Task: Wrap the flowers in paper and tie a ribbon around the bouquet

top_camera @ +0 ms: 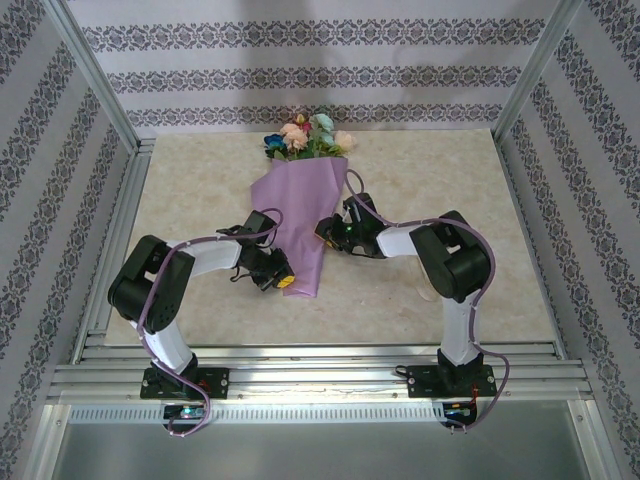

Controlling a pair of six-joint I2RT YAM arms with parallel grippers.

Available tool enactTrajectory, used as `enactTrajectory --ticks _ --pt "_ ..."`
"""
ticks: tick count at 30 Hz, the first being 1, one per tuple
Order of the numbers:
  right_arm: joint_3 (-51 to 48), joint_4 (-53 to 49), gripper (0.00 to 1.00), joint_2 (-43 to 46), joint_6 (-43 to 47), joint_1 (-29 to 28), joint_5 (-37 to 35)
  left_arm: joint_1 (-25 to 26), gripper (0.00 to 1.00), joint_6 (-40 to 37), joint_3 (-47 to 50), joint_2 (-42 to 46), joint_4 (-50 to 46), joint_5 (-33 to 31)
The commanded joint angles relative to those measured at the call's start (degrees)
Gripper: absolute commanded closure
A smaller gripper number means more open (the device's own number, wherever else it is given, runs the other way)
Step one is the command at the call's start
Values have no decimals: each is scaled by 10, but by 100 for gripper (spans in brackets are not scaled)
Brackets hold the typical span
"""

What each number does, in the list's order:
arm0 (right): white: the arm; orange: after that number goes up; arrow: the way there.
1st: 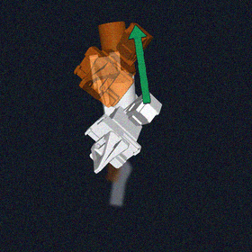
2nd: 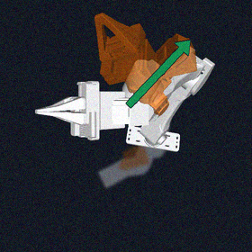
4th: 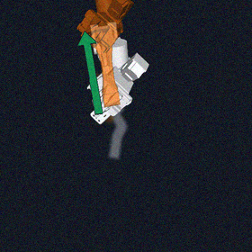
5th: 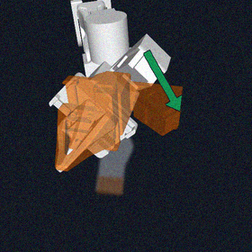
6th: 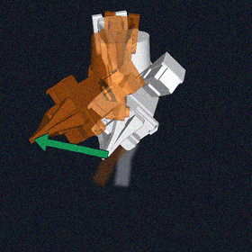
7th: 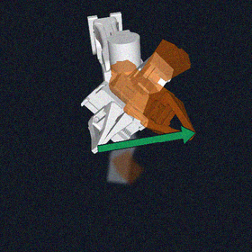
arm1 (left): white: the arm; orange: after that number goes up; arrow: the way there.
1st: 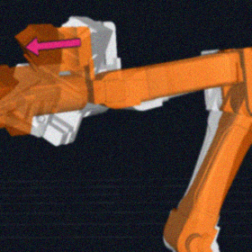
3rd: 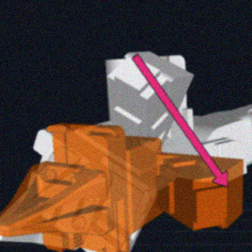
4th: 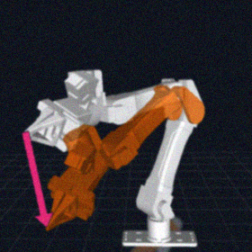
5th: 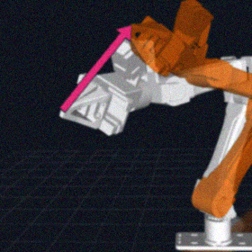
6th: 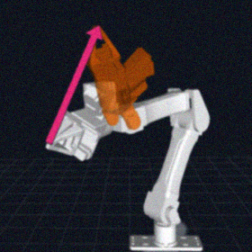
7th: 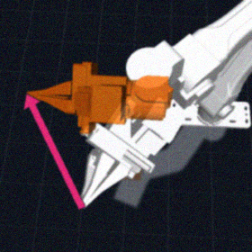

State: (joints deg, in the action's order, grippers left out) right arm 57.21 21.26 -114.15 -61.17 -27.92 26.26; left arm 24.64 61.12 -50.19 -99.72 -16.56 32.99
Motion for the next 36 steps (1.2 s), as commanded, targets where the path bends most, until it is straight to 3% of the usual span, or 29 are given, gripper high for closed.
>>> enactTrajectory --ticks 1,3,5,9,14,18,22,24,25,27,29,36 --pt "-17 -48 49 34 14 -12 3 9 89 21 35 -21 -14 -56" --pt "-29 -69 42 53 15 -12 -3 9 90 37 43 -6 -16 -58" --pt "-43 -75 40 68 11 -14 -6 10 89 62 58 8 -1 -52" --pt "-71 -73 40 87 -3 -29 -14 9 89 100 77 14 25 -37" --pt "-85 -46 47 74 -18 -43 -14 10 89 105 84 15 20 -40" --pt "-72 -37 59 51 -26 -49 -9 10 89 100 86 9 14 -42" --pt "-71 -42 86 55 -27 -54 -19 10 89 98 86 4 14 -40" --pt "-71 -51 92 67 -24 -56 -25 9 89 98 87 4 15 -39" --pt "-70 -57 86 71 -22 -57 -26 10 89 98 87 4 17 -39" --pt "-70 -73 59 81 -20 -59 -22 10 89 99 89 3 19 -40" --pt "-78 -85 49 91 -20 -63 -20 9 89 99 90 2 21 -39" --pt "-128 -71 60 105 -40 -90 -17 9 89 100 94 -2 24 -40"
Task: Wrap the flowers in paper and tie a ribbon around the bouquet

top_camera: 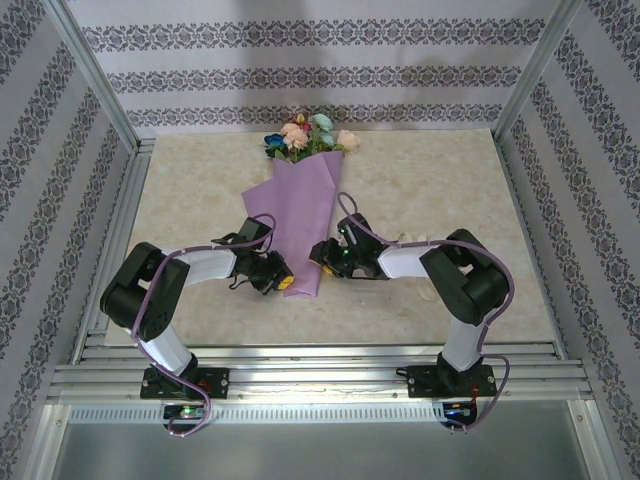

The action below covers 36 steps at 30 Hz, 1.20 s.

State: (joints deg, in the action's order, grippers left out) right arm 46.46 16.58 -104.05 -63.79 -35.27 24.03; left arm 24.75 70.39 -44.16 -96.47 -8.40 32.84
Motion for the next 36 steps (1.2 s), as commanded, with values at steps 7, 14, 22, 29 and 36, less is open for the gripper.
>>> enactTrajectory --ticks 7,14,22,29,36 --pt "-12 -26 100 -4 -14 -31 -11 9 89 7 36 -34 -58 -38" --pt "-19 -75 53 32 -2 -41 -16 8 89 9 38 -34 -55 -38" --pt "-41 -75 71 24 -27 -89 -19 8 89 5 32 -38 -57 -37" --pt "-26 -122 100 46 -12 -88 -52 8 89 4 29 -23 -67 -38" --pt "-12 -256 51 139 54 -48 -95 8 67 5 -34 62 -133 -40"
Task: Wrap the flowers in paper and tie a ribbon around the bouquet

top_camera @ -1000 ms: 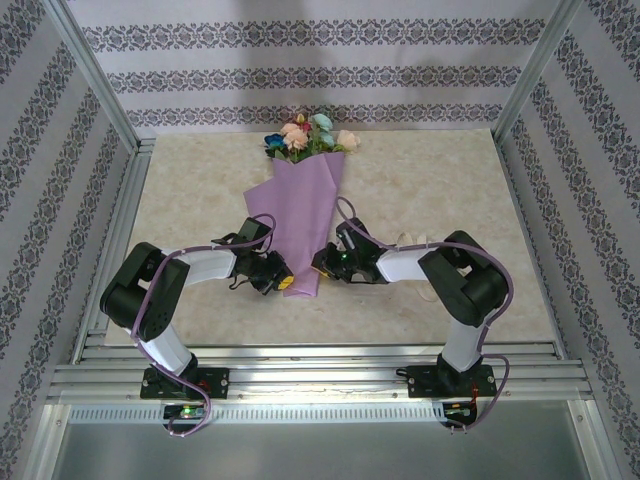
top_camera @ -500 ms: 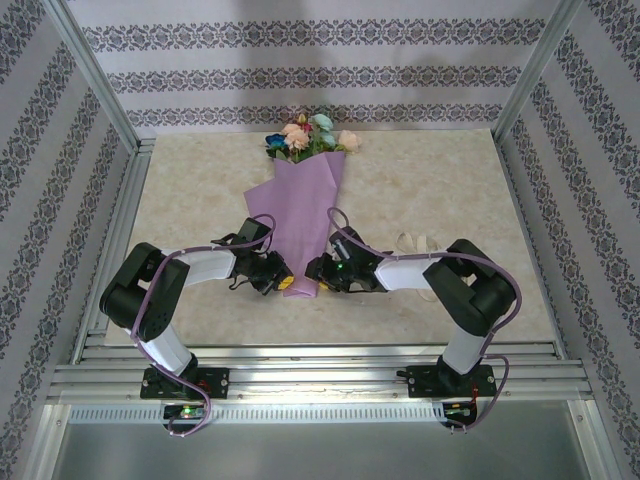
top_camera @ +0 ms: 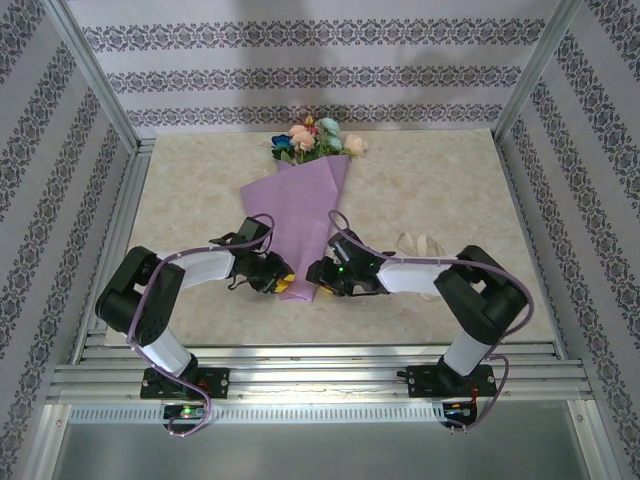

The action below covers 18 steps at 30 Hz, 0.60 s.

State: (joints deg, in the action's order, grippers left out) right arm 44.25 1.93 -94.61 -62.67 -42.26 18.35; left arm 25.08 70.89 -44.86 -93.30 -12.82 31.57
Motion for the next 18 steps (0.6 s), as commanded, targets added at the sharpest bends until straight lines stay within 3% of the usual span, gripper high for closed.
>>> enactTrajectory --ticks 1,6,10,13,18 --pt "21 -148 53 67 63 38 -51 5 64 -2 -43 43 -104 -29" --pt "74 -321 65 139 168 166 -96 4 60 -5 -100 80 -155 -32" --pt "140 -444 71 132 259 272 -142 4 60 -29 -145 85 -181 -41" --pt "156 -489 72 117 287 336 -138 4 62 -65 -180 54 -176 -22" --pt "151 -499 72 69 302 345 -143 8 69 -103 -208 0 -154 -10"
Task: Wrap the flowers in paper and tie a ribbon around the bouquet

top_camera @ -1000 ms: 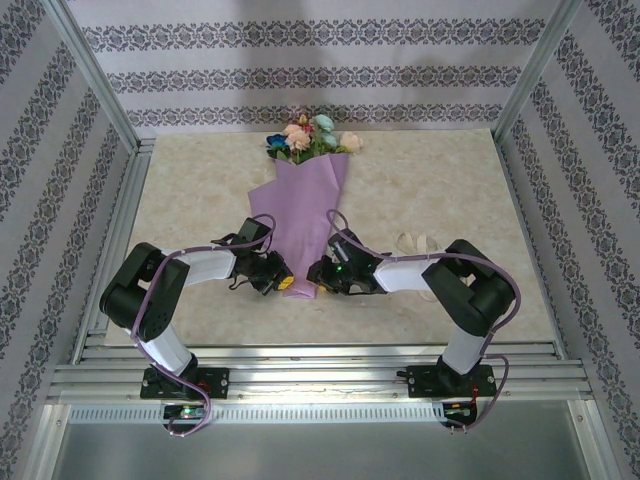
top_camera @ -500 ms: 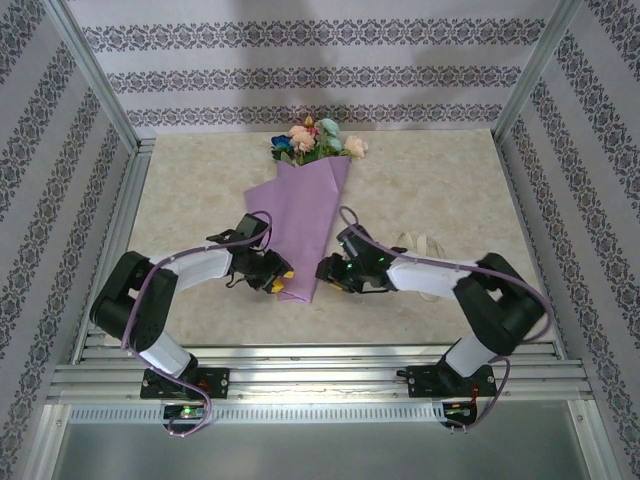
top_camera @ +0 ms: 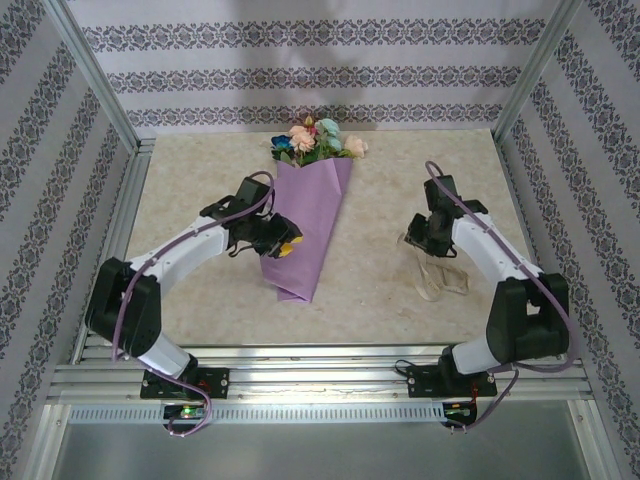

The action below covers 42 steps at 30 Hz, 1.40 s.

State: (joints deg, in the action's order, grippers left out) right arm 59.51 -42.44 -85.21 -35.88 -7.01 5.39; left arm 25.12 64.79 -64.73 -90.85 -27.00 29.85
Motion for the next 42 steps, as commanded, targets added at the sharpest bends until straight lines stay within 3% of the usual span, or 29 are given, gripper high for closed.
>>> enactTrajectory --ticks 1,10,27,29,33,42 --pt "-7 -53 73 -33 31 -9 -17 8 70 -46 -12 -34 -6 11" --pt "-82 -38 69 -2 18 28 -63 37 72 -80 -40 -74 -13 21" --pt "-39 12 64 -117 114 50 -23 47 73 -72 -40 -92 3 36" --pt "-40 13 72 -118 114 50 -19 47 73 -70 -38 -91 6 37" --pt "-48 20 100 -105 101 46 -18 47 74 -66 -39 -93 8 37" --pt "-31 -4 100 21 42 -16 -35 47 75 -65 -41 -92 8 34"
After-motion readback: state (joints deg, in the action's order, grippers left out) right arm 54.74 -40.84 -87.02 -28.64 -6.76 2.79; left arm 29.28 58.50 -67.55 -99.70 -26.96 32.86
